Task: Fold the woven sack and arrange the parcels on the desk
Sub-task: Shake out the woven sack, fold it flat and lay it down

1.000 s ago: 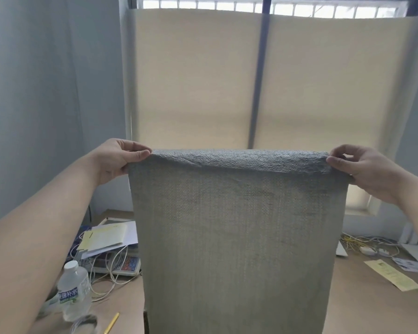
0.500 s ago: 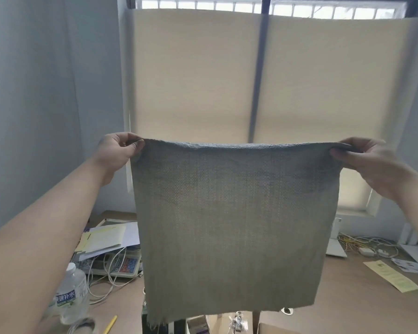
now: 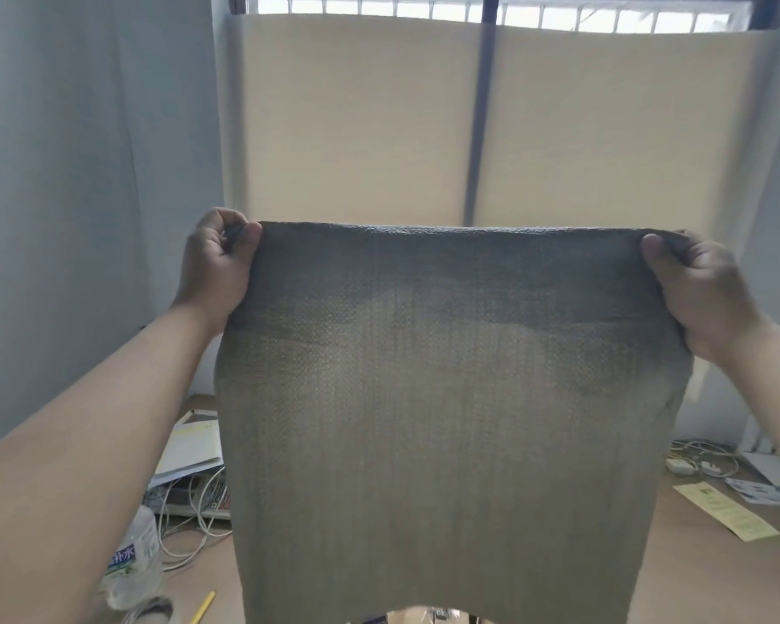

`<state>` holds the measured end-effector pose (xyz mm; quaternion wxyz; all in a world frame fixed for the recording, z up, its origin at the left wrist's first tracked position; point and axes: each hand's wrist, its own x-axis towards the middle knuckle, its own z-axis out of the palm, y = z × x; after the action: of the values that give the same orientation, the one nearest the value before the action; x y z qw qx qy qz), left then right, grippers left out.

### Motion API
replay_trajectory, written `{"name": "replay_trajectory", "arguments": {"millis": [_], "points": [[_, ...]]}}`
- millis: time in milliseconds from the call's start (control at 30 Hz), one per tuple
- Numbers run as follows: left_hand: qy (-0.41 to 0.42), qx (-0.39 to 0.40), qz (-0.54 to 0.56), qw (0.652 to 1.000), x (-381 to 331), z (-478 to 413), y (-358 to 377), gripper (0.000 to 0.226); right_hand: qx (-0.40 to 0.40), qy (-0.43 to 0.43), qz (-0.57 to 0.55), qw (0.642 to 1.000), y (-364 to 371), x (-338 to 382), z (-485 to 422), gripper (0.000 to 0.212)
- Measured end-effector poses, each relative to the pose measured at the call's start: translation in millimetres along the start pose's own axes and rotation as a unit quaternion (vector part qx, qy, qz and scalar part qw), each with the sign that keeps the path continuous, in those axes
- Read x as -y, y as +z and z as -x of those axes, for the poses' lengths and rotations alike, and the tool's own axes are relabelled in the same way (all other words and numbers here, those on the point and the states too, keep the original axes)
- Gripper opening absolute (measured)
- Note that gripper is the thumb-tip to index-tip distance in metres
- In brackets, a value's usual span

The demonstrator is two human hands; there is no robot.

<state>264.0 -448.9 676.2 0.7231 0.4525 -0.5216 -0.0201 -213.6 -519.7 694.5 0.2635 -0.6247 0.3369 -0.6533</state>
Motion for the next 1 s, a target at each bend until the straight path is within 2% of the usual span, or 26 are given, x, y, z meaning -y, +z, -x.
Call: {"name": "replay_trajectory", "arguments": {"millis": [67,133,167,200,267,300,400,500,533,567,600,633,700,733,800,900,933,1000], "points": [[-0.008,0.005,-0.017,1.000,1.8,-1.4,1.9,0.020,-0.004,0.023,-0.009,1.000,0.4,4.2,2.2,0.026],[-0.026,0.010,-0.015,0.999,2.3,-1.4,6.0,0.021,0.015,0.077,-0.031,0.996,-2.0,5.8,2.5,0.054],[-0.036,0.013,-0.012,0.999,2.5,-2.2,6.5,0.022,0.035,0.105,-0.034,0.993,-3.6,6.9,3.0,0.058],[-0.041,0.018,-0.022,0.999,1.2,-2.5,6.5,0.022,0.063,0.133,-0.033,0.989,-5.6,8.4,3.9,0.051],[-0.062,0.039,-0.057,0.996,3.2,-6.5,2.0,0.023,0.111,0.177,-0.041,0.977,-10.5,11.6,6.7,0.020],[-0.078,0.057,-0.051,0.994,4.7,-8.7,-0.9,0.025,0.124,0.194,-0.052,0.972,-13.3,12.6,8.9,0.012],[-0.163,0.119,0.033,0.979,10.2,-11.2,-15.8,0.031,0.141,0.208,-0.102,0.963,-23.1,8.4,8.5,0.019],[-0.244,0.188,0.113,0.945,10.4,-7.9,-27.3,0.031,0.129,0.207,-0.094,0.965,-23.0,1.5,7.1,0.023],[-0.257,0.219,0.140,0.931,8.7,-5.4,-29.3,0.034,0.124,0.202,-0.064,0.969,-20.4,-1.6,6.9,0.038],[-0.264,0.252,0.147,0.919,6.9,-3.8,-30.6,0.043,0.124,0.196,-0.027,0.972,-16.2,-4.5,7.3,0.046],[-0.271,0.288,0.139,0.908,5.5,-3.1,-31.7,0.059,0.114,0.169,0.026,0.979,-10.7,-6.3,7.4,0.038],[-0.276,0.323,0.126,0.897,4.3,-1.9,-32.3,0.080,0.107,0.135,0.085,0.981,-4.7,-8.6,6.9,0.020],[-0.287,0.353,0.114,0.883,2.8,0.4,-32.2,0.104,0.061,0.085,0.182,0.978,-0.4,-13.2,5.7,0.021],[-0.292,0.350,0.112,0.883,1.3,2.2,-31.3,0.102,0.043,0.084,0.203,0.975,0.6,-13.6,6.0,0.022],[-0.292,0.319,0.116,0.894,-3.4,6.3,-28.1,0.080,0.021,0.100,0.221,0.970,2.6,-11.1,8.4,0.026],[-0.305,0.254,0.120,0.910,-2.2,8.2,-21.6,0.045,0.029,0.198,0.116,0.973,1.4,1.0,12.7,0.032],[-0.313,0.227,0.103,0.916,0.5,8.0,-20.1,0.034,0.062,0.231,0.069,0.968,-0.1,6.4,15.8,0.049],[-0.326,0.191,0.075,0.923,4.8,7.3,-20.4,0.021,0.127,0.264,-0.008,0.956,-6.5,7.8,15.5,0.117]]}}
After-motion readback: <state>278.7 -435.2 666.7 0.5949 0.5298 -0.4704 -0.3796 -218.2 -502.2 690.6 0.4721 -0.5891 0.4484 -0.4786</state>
